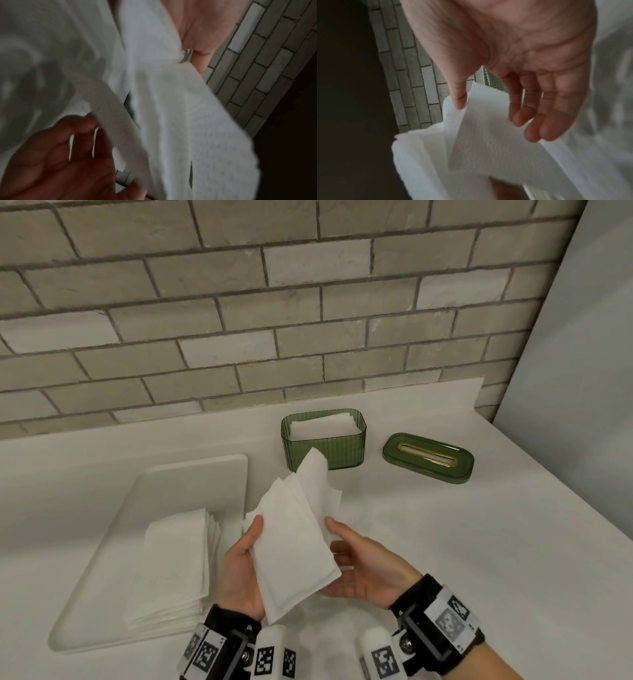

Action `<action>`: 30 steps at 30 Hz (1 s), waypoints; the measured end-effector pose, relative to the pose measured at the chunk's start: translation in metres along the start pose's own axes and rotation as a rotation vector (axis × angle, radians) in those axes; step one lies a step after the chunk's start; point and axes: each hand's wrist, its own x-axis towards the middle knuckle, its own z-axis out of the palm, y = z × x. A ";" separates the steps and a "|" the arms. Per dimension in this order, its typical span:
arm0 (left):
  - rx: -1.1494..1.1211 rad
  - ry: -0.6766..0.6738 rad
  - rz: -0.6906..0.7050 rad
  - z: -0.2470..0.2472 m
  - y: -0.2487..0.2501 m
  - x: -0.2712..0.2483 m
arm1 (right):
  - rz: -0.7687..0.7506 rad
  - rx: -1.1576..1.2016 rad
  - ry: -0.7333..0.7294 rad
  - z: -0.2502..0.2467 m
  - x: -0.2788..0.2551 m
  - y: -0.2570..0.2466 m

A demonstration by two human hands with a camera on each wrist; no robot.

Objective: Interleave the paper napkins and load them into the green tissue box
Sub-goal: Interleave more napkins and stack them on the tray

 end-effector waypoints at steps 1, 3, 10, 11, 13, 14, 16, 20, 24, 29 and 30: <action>0.019 0.019 0.000 0.002 -0.001 0.001 | -0.026 0.035 -0.010 0.001 0.002 0.001; 0.038 0.057 -0.006 0.001 -0.004 0.004 | -0.150 0.144 0.042 0.000 0.006 -0.002; 0.214 0.182 -0.006 -0.013 0.003 0.022 | -0.663 -0.046 0.226 -0.008 0.009 -0.042; 0.238 0.211 -0.003 -0.014 0.008 0.025 | -0.720 -0.043 0.256 -0.009 0.009 -0.050; 0.269 0.259 0.018 -0.017 0.018 0.030 | -0.854 -0.029 0.335 -0.011 0.004 -0.069; 0.276 0.268 0.033 -0.017 0.023 0.031 | -0.907 -0.066 0.352 -0.012 0.000 -0.078; 0.283 0.265 0.080 -0.017 0.030 0.033 | -0.927 -0.206 0.281 -0.011 -0.014 -0.094; 0.288 0.165 0.100 -0.002 0.026 0.031 | -0.744 -0.292 -0.091 0.003 -0.036 -0.108; 0.281 0.016 0.097 0.019 0.014 0.021 | -0.709 -0.273 -0.140 0.009 -0.028 -0.102; 0.387 -0.018 0.146 0.021 0.009 0.013 | -0.635 -0.572 0.073 -0.010 -0.002 -0.078; 0.421 -0.006 0.163 0.020 0.007 0.012 | -0.605 -0.628 0.103 -0.011 0.000 -0.074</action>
